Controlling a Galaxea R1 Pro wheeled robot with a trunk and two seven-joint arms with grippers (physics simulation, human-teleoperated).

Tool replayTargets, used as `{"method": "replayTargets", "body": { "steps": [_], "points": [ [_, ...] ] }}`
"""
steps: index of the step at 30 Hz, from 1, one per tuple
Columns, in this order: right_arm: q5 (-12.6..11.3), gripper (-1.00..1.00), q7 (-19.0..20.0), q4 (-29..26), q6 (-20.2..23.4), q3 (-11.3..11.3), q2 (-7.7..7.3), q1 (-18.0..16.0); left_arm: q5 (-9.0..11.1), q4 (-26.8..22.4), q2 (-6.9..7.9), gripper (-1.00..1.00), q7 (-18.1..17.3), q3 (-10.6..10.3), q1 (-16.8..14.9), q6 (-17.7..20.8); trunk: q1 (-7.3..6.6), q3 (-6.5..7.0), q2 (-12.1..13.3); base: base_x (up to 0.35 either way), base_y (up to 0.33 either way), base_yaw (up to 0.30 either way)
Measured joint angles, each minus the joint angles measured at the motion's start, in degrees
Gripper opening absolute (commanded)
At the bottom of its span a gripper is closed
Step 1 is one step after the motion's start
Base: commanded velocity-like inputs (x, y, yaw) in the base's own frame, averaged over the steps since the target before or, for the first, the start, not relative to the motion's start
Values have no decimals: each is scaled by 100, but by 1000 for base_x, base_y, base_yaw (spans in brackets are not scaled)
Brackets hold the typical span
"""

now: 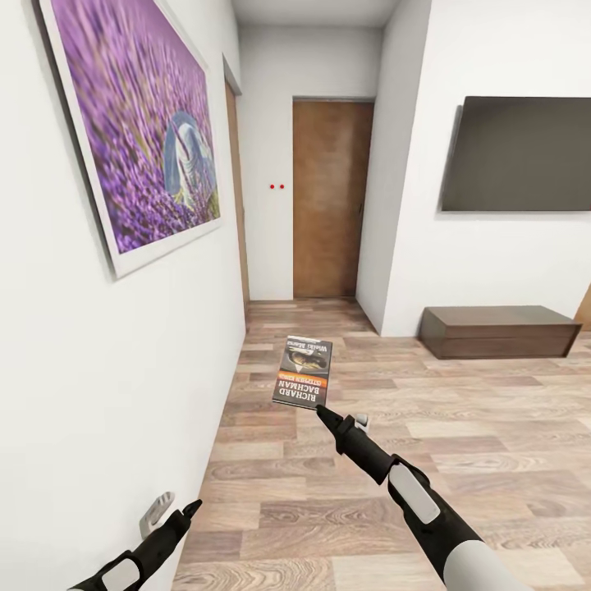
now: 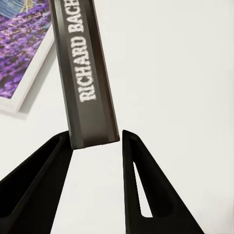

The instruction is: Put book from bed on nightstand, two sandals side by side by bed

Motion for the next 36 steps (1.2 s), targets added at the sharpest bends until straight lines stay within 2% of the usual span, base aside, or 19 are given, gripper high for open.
{"method": "replayTargets", "body": {
  "steps": [36],
  "points": [
    [-12,-100,0,0,2,0,-1,0,-3,0,0,100,1,0,0,0,0,0,0,107,0,0]
  ]
}}
